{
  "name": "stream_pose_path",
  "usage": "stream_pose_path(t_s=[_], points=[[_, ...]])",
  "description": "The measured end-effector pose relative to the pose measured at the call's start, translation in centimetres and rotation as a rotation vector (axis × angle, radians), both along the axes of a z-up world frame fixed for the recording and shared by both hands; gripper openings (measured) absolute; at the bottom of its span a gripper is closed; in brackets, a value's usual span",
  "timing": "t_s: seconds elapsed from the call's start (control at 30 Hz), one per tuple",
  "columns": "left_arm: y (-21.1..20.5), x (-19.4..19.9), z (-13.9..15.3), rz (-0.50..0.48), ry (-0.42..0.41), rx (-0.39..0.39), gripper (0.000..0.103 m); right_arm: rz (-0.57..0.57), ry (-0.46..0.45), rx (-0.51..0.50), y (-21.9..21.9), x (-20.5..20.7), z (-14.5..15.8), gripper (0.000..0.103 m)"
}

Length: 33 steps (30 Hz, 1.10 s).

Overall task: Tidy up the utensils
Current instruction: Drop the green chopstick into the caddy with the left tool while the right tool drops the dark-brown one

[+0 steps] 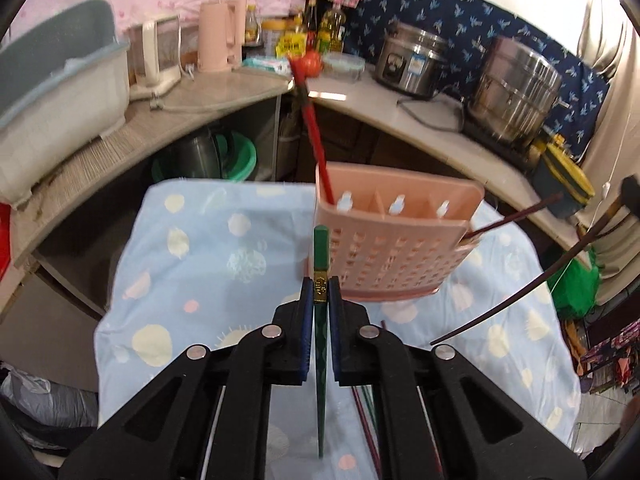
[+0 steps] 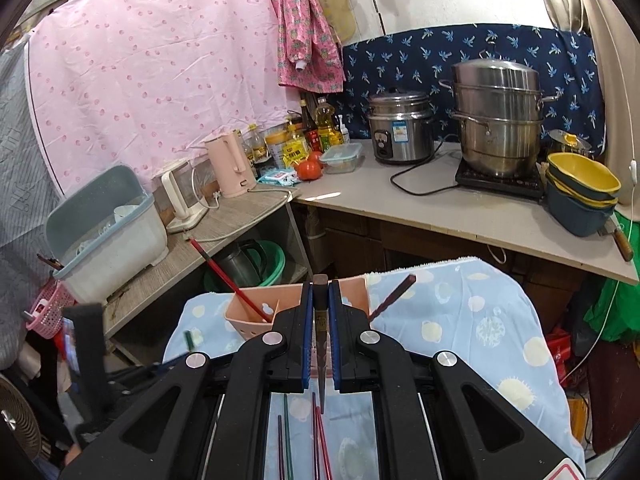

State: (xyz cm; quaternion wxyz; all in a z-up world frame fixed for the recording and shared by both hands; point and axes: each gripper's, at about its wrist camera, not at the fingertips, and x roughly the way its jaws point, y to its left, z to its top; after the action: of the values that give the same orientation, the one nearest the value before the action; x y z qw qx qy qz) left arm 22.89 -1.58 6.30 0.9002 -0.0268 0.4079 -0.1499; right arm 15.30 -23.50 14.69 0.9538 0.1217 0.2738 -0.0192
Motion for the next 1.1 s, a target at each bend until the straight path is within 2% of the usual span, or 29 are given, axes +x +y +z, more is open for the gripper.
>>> stream_pose_path(t_s=[0.23,0.37,0.5,0.63,0.8,0.97,1.1], points=[[-0.1,-0.7,7.6,-0.035,-0.141,-0.037,0.007,0.008,-0.064,-0.003,-0.2,0.4,3.3,0.007],[-1.2,0.0,11.8,-0.056,-0.226,-0.059,0.007,0.013,-0.102,-0.016,0.0,2.1,5.3,0.007],[-2.2,0.8,15.2,-0.061,-0.300,-0.063,0.007,0.019,-0.135,-0.011,0.2,4.0,7.0,0.007],[-2.9,2.0,17.3,-0.049,-0.354,-0.062,0.007,0.018,-0.160,-0.009,0.5,6.2,8.0,0.007],[-3.8,3.9,17.2,-0.033,-0.365,-0.051,0.007,0.024,-0.145,0.011,0.9,8.3,6.7,0.007],[-4.3,5.4,13.9,-0.027,-0.302,-0.025,0.007,0.023,-0.093,0.031,0.8,10.0,4.0,0.007],[-3.8,6.0,12.2,-0.015,-0.264,-0.024,0.007,0.027,-0.111,0.052,0.3,9.8,4.5,0.007]])
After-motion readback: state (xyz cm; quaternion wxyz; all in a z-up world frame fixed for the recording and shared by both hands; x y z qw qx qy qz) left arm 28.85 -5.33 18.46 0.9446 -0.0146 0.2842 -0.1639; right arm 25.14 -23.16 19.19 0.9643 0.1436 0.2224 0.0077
